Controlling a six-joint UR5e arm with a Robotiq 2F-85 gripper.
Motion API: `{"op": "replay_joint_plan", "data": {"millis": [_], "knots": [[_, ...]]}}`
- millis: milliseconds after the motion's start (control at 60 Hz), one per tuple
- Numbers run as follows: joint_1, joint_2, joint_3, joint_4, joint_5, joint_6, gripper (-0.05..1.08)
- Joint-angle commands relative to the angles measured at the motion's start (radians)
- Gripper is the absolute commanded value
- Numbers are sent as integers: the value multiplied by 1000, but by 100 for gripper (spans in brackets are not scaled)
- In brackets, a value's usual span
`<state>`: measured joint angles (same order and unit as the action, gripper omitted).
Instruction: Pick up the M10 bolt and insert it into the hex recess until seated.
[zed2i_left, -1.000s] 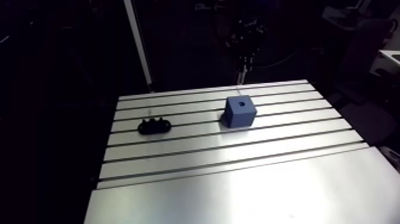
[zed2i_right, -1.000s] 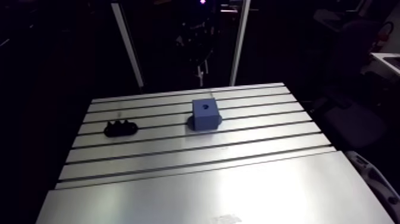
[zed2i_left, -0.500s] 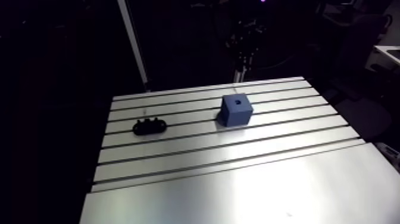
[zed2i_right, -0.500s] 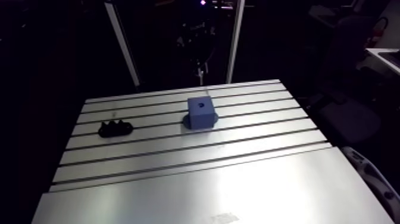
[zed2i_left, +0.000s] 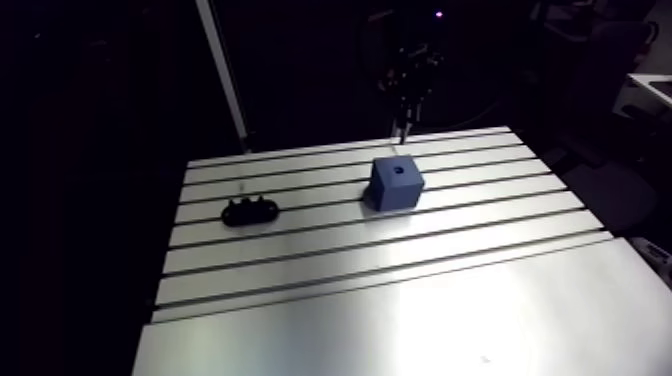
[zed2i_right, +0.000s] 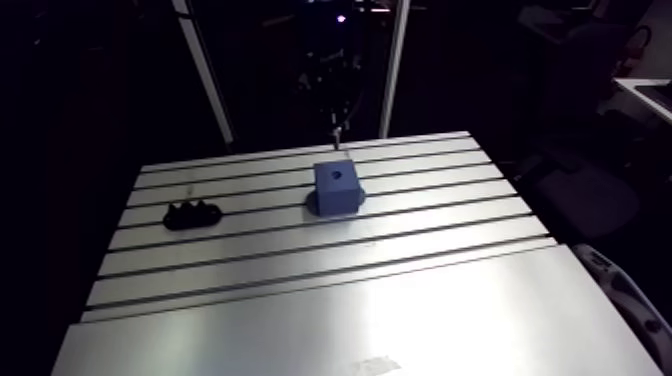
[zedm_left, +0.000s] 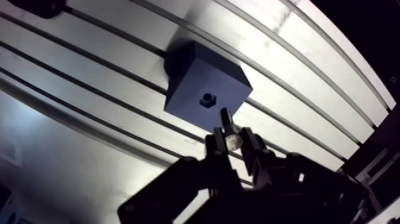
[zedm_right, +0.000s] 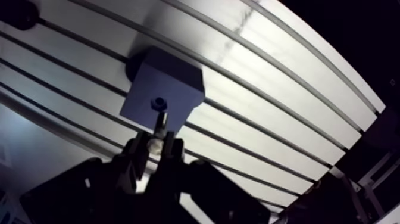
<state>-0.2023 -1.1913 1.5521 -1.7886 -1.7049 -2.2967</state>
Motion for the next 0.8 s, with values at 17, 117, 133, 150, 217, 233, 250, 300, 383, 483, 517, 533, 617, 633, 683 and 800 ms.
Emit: {"op": "replay_joint_plan", "data": {"millis": [17,117,133,150,217,233,250,300,383,483,517,533,617,633,683,800], "knots": [[-12,2,15,-15,3,-16,90],[-14,2,22,-16,3,-16,90],[-15,3,24,-16,3,-16,90],[-15,3,24,-16,3,-16,90],[-14,3,26,-16,3,-16,91],[-14,3,27,-16,3,-16,91],[-14,3,27,-16,3,-16,91],[-14,5,30,-16,3,-16,91],[-16,8,33,-16,3,-17,91],[-14,8,36,-16,5,-16,91],[-14,9,36,-16,5,-16,91],[-14,9,36,-16,5,-16,91],[-13,10,36,-16,5,-15,91],[-13,10,36,-16,5,-15,91],[-13,15,39,-16,5,-14,91],[-11,16,47,-17,5,-12,91]]}}
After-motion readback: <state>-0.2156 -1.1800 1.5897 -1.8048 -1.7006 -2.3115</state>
